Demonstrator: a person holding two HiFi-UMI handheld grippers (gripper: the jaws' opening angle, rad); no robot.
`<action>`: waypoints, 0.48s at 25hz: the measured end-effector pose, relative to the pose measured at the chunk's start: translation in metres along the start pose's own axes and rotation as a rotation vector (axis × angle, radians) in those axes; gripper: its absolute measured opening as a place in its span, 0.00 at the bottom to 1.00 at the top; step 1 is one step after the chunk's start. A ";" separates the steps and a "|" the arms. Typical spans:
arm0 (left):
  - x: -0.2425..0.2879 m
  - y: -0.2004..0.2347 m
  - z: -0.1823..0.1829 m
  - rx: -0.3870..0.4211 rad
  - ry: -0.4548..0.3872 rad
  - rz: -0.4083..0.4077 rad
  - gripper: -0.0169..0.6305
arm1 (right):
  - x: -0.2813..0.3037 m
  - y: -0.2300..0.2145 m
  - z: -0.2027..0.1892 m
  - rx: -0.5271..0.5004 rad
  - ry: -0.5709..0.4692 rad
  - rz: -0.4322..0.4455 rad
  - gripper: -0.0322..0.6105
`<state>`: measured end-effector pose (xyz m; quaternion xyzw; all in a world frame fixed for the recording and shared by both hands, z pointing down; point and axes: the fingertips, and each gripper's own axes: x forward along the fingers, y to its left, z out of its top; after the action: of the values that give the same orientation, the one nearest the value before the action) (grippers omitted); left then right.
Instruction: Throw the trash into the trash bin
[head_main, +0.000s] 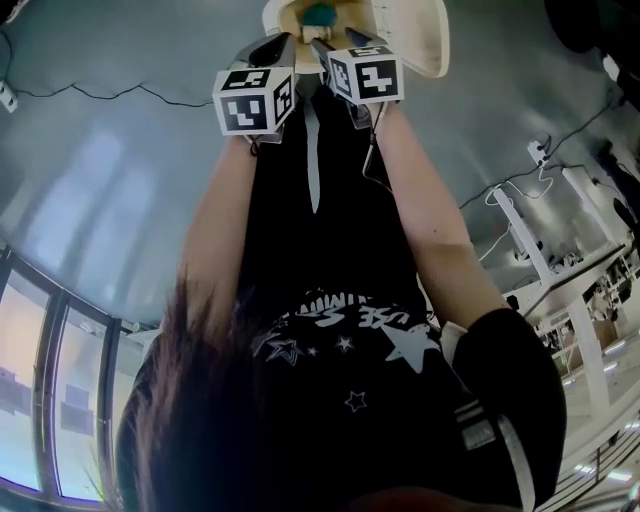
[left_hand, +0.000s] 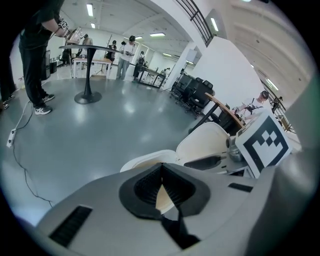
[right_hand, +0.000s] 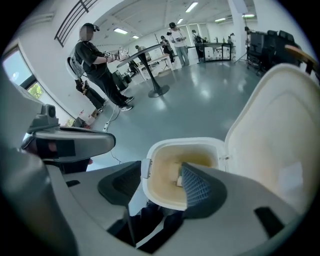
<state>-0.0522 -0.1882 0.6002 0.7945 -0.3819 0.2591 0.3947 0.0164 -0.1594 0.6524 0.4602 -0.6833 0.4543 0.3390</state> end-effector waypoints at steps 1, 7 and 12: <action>-0.006 -0.002 0.002 0.010 -0.001 -0.006 0.04 | -0.005 0.004 0.001 -0.017 -0.001 -0.007 0.46; -0.045 -0.002 0.023 0.069 -0.046 -0.020 0.04 | -0.035 0.020 0.000 -0.096 -0.036 -0.089 0.27; -0.080 -0.002 0.040 0.092 -0.079 -0.037 0.04 | -0.071 0.035 0.003 -0.049 -0.086 -0.130 0.26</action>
<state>-0.0917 -0.1886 0.5200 0.8285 -0.3700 0.2374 0.3469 0.0083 -0.1335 0.5778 0.5143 -0.6768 0.3944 0.3490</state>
